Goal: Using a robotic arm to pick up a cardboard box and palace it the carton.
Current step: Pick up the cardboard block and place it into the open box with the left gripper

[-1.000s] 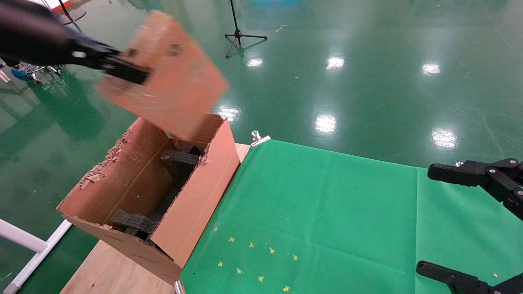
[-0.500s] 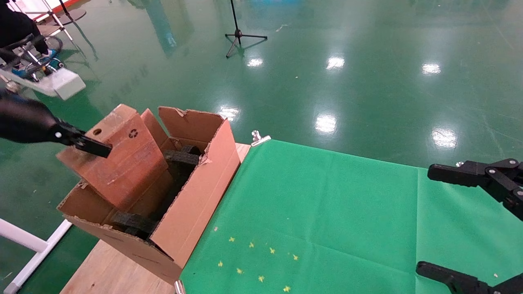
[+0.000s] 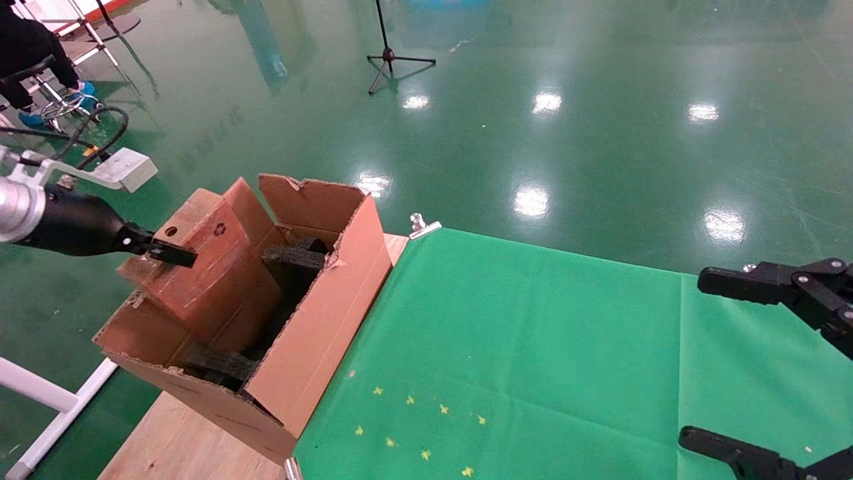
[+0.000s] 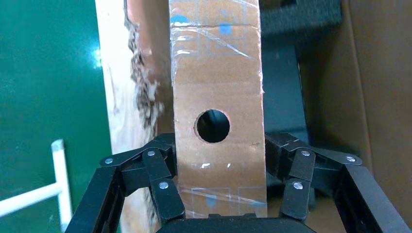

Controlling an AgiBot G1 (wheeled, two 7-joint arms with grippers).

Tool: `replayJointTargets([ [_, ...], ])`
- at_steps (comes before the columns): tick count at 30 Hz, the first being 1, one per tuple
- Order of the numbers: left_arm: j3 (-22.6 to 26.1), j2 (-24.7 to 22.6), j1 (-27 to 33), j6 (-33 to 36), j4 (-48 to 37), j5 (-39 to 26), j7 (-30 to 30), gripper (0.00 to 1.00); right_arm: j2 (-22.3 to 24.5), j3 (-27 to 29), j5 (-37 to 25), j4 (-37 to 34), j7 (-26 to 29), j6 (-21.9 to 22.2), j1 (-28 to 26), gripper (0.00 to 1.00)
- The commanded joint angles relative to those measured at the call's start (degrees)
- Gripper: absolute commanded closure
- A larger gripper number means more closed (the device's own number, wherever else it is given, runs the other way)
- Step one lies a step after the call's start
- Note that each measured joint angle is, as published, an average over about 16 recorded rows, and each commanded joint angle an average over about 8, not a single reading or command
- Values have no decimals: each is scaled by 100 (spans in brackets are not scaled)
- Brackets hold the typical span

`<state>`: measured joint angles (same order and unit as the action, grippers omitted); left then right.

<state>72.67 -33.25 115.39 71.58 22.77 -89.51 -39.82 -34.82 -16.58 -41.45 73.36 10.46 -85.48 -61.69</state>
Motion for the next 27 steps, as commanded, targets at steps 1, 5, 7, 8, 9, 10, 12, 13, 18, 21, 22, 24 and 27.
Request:
replayJointTargets([
  [1,-82,-64,-134,-212,-327,166,224,100,0,-1,1,0,0,0,0,0],
  [5,-168,-227,-351,-372,-887,348,557,100,1,-2,2,0,-1,1,0,0],
  [7,-192,-297,-439,-388,-1122,404,673,100,1,-3,2,0,-2,1,-1,0],
  [8,-202,-326,-482,-387,-1230,427,717,100,1,-3,2,0,-2,1,-1,0],
  [9,-207,-355,-524,-384,-1335,444,754,100,2,-4,3,0,-2,2,-1,0],
  [10,-210,-381,-563,-382,-1431,455,781,100,2,-4,3,0,-2,2,-1,0],
  [12,-200,-435,-641,-394,-1605,450,813,100,2,-5,3,0,-2,2,-1,0],
  [13,-191,-463,-682,-412,-1684,440,819,100,2,-5,4,0,-3,2,-1,0],
  [18,-136,-631,-945,-653,-1996,367,795,100,3,-7,5,0,-4,3,-2,0],
  [21,-126,-744,-1143,-931,-2122,354,763,100,3,-8,6,0,-4,4,-2,0],
  [22,-128,-784,-1214,-1062,-2154,356,751,100,4,-9,6,0,-4,4,-2,0],
  [24,-136,-870,-1355,-1370,-2205,368,726,100,4,-9,6,0,-5,4,-2,0],
  [27,-158,-1000,-1551,-1857,-2248,398,694,100,4,-10,7,0,-5,4,-2,0],
])
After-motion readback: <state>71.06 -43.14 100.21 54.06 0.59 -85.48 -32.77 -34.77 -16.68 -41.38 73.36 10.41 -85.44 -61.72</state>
